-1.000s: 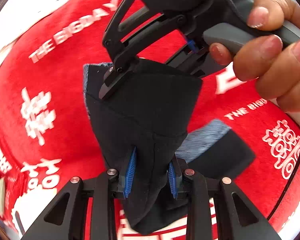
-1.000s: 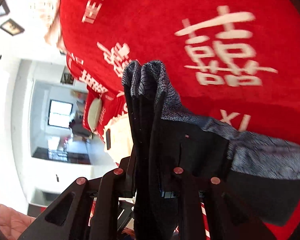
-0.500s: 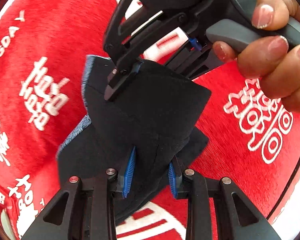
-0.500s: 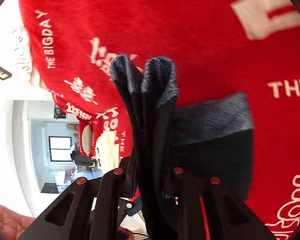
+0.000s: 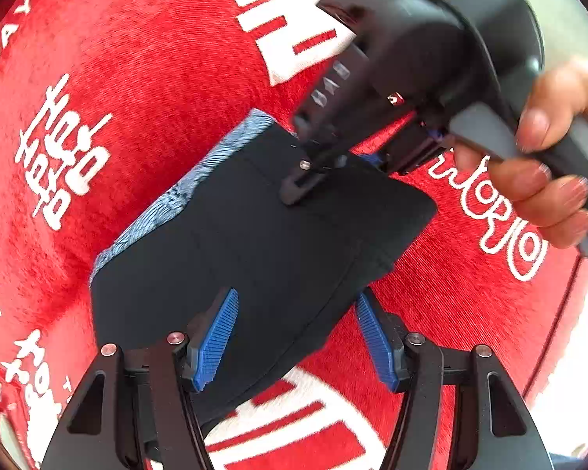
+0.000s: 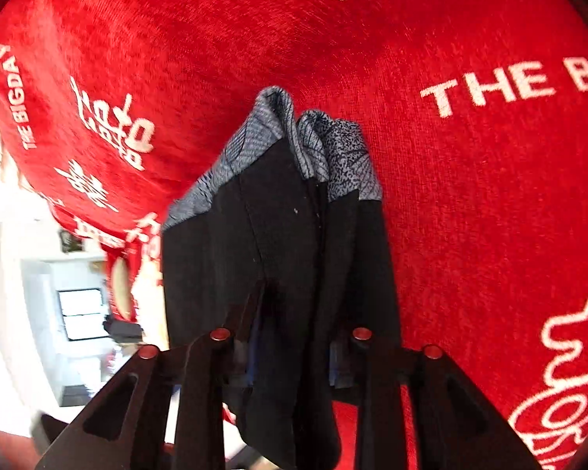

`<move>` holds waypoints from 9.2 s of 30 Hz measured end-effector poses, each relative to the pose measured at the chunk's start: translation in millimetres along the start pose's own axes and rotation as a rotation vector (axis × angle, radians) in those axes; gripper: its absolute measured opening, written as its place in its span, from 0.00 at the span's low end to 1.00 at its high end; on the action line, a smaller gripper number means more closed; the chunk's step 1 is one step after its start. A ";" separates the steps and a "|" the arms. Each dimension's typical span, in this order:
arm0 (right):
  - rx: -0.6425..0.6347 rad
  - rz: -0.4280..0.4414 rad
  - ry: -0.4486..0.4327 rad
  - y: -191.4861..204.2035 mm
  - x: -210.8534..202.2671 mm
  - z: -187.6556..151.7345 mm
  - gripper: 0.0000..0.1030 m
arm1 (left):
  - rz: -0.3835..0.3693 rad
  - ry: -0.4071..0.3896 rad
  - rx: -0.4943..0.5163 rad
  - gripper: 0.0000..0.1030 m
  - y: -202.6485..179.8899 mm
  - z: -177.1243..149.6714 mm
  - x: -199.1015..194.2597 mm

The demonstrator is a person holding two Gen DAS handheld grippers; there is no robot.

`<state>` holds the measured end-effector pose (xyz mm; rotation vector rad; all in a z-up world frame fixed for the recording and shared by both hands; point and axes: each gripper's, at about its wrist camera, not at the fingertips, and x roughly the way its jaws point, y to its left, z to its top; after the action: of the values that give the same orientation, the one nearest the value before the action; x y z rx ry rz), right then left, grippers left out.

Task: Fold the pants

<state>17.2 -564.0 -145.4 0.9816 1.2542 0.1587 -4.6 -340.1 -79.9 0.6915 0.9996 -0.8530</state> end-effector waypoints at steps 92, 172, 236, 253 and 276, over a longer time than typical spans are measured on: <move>-0.128 -0.560 -0.131 101.6 -17.2 -56.9 0.37 | -0.040 0.262 -0.658 0.78 162.0 -80.8 19.9; -0.025 -0.680 -0.043 82.0 38.4 -49.7 0.70 | -0.013 0.284 -0.563 0.95 148.8 -62.6 31.0; 0.017 0.089 0.112 -11.7 17.8 15.1 0.38 | -0.481 0.221 -0.649 0.63 183.1 -17.3 97.0; 0.043 0.167 0.105 18.1 -36.7 -50.6 0.36 | -0.433 0.195 -0.655 0.54 154.7 -43.4 5.4; 0.117 -0.338 -0.046 22.8 -45.7 -131.4 0.56 | -0.185 0.170 -0.697 0.66 132.4 -98.4 -38.3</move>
<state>-101.2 -507.4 -94.1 0.8531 1.3791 -0.2020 56.4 -182.5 -68.4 0.0738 1.4281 -0.5468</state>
